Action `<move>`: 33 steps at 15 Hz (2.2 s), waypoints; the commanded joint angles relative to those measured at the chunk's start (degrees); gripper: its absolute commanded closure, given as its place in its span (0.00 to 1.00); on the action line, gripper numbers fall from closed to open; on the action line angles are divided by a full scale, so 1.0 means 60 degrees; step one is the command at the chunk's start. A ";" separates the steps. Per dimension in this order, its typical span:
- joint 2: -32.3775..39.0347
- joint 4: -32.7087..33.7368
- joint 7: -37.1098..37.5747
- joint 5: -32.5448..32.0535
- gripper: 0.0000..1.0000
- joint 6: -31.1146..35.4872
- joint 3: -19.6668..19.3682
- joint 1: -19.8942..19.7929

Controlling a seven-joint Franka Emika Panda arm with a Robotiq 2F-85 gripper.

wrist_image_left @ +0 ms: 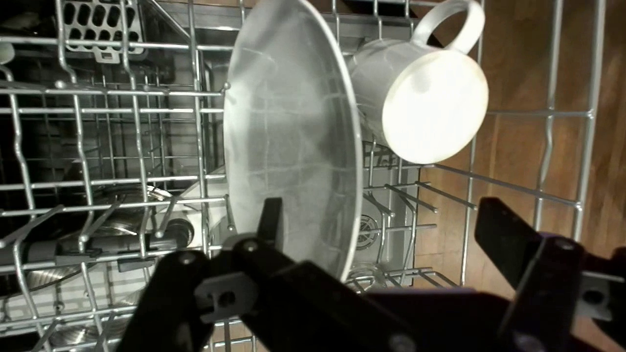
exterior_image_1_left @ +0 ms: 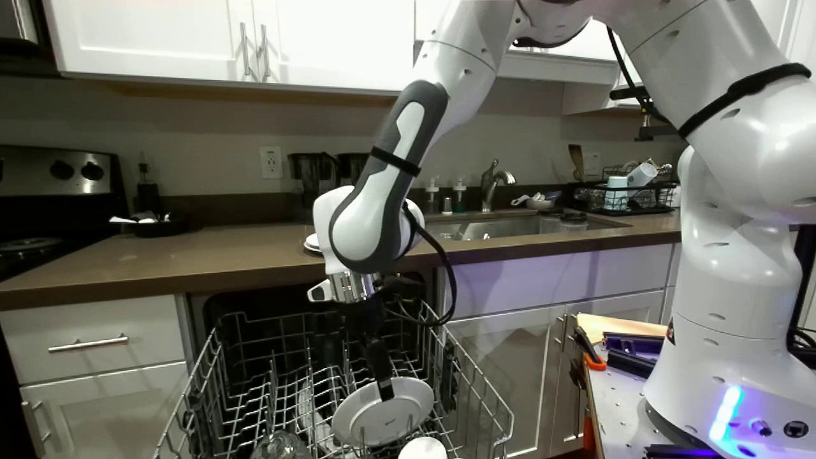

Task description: Remove the white plate from the dishwasher and place it on the countertop, move the glass jar backwards, move the white mug to the left

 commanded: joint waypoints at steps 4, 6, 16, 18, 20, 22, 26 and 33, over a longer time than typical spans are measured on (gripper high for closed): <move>0.0436 0.0201 0.1230 -0.1634 0.46 0.0451 -0.0168 0.0222; 0.0558 0.0219 0.1337 -0.1791 0.59 0.0518 -0.0130 0.0134; 0.0057 -0.0022 0.0230 -0.0550 0.96 0.0158 0.1145 -0.1332; -0.0106 -0.0086 -0.0019 -0.0222 0.96 0.0125 0.1386 -0.1659; -0.0363 -0.0137 -0.0023 -0.0117 0.96 0.0015 0.1392 -0.1680; -0.0688 -0.0203 0.0060 -0.0161 0.97 -0.0178 0.1314 -0.1545; -0.1271 -0.0167 0.0092 -0.0253 0.96 -0.0882 0.1226 -0.1312; -0.2298 -0.0316 0.1106 -0.0998 0.96 -0.1436 0.0660 -0.0390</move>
